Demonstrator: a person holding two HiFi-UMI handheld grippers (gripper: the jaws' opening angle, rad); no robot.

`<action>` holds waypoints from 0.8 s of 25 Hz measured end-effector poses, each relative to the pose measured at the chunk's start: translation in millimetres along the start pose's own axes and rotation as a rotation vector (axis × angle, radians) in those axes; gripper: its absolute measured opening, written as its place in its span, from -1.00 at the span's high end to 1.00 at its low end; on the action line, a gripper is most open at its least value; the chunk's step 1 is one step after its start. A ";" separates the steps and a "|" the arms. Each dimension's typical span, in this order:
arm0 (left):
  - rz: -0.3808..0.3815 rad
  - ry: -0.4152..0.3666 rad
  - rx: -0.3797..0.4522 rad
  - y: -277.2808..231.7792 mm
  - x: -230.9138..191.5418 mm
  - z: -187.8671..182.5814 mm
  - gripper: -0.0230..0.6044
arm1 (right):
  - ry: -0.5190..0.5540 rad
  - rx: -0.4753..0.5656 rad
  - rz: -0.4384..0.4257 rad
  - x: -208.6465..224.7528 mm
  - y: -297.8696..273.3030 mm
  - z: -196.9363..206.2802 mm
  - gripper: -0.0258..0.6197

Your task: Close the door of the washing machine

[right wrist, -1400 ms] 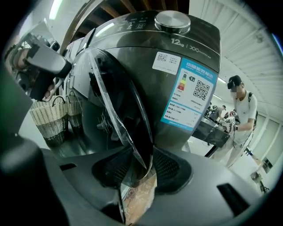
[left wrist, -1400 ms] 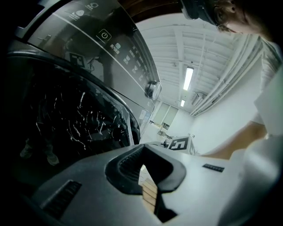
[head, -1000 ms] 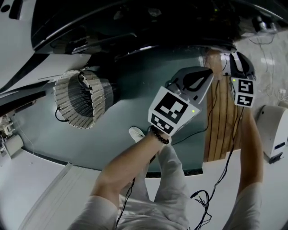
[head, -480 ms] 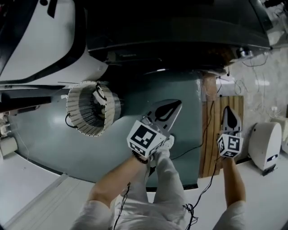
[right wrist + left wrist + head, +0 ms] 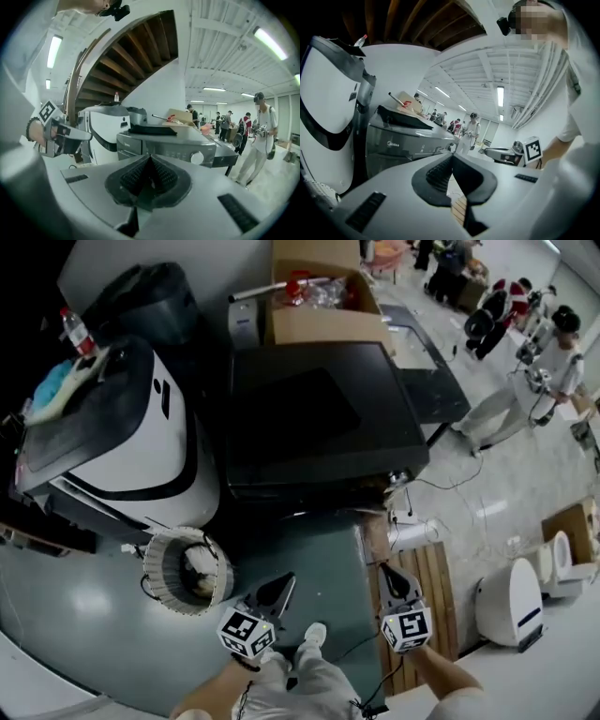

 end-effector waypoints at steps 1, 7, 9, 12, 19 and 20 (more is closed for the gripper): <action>0.006 -0.012 0.016 5.8 4.5 -14.7 0.92 | -0.001 0.029 0.008 -0.1 6.7 -20.7 0.89; 0.007 -0.101 0.111 57.1 46.3 -86.7 0.92 | -0.017 0.133 0.036 -7.6 69.8 -99.3 0.89; -0.005 -0.131 0.152 74.0 56.2 -104.6 0.92 | -0.011 0.170 0.039 -10.5 87.7 -118.9 0.89; -0.027 -0.162 0.201 97.3 65.1 -123.8 0.92 | 0.000 0.228 0.047 -13.7 108.2 -145.7 0.89; -0.085 -0.223 0.256 148.7 77.1 -145.2 0.92 | 0.024 0.328 0.057 -20.1 145.7 -190.1 0.89; -0.095 -0.231 0.269 155.4 77.9 -148.9 0.92 | 0.026 0.343 0.061 -19.6 148.9 -195.7 0.89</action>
Point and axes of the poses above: the fingertips, and each gripper's own axes: y backward along the fingers, x to its right, z out of its underside, the point moved 10 cm from there along y, backward along the fingers, and after that the axes turned 13 degrees about z, right-handed, at the moved point
